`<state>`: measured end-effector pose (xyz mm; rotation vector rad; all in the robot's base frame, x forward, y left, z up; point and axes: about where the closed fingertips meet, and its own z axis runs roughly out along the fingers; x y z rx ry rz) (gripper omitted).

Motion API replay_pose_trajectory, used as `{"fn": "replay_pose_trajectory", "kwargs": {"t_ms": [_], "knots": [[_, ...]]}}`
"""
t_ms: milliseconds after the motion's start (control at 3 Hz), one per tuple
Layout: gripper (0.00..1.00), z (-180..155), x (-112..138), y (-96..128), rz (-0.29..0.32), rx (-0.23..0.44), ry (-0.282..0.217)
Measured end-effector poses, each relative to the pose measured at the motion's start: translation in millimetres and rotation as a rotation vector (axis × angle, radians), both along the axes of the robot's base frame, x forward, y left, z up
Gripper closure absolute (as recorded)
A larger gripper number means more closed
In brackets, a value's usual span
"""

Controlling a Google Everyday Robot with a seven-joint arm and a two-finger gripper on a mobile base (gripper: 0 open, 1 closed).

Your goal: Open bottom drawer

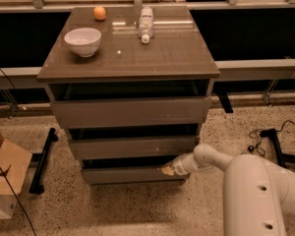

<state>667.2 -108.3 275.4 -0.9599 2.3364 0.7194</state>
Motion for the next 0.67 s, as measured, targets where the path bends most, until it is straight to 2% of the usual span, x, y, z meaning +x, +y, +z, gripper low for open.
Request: {"fn": "replay_pose_trajectory", "kwargs": {"t_ms": [333,667], "knots": [[0.44,-16.1,-41.8,16.9,0.045,0.005,0.069],[0.20,-17.6,-34.1,21.2,0.043,0.001,0.063]]}}
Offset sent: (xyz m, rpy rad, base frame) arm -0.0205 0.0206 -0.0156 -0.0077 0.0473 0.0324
